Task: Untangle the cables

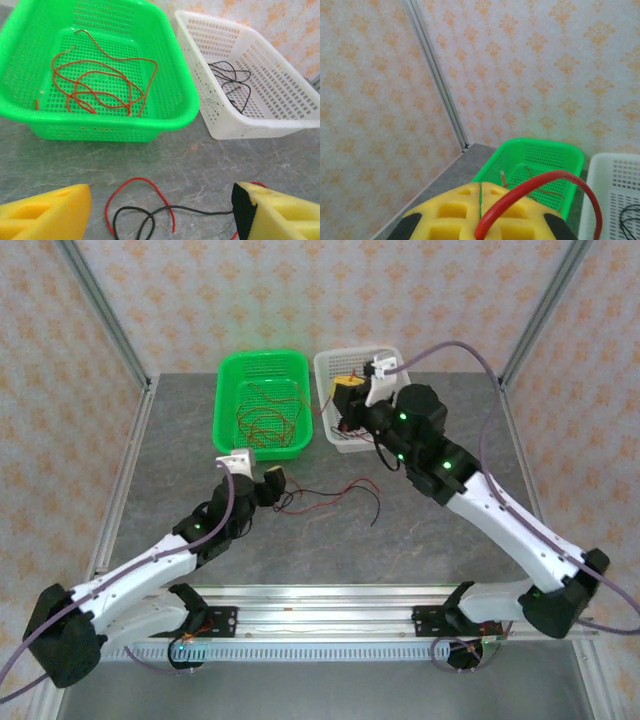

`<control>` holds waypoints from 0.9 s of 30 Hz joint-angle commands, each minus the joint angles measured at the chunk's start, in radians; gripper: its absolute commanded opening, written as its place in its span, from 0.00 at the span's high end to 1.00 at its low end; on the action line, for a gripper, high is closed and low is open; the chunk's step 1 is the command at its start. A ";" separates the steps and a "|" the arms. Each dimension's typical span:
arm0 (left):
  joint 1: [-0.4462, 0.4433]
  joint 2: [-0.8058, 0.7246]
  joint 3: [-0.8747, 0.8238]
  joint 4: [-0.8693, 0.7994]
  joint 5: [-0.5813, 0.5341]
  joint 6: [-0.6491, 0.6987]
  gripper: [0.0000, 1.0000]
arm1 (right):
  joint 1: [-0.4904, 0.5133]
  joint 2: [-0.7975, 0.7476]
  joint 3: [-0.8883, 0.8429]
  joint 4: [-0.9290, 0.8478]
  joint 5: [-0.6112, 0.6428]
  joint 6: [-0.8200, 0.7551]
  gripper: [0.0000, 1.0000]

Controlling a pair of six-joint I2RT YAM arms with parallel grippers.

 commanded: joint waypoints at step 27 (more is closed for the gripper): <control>-0.008 -0.252 0.117 -0.370 -0.173 -0.153 0.24 | 0.001 1.080 0.959 -0.189 -0.061 0.078 0.98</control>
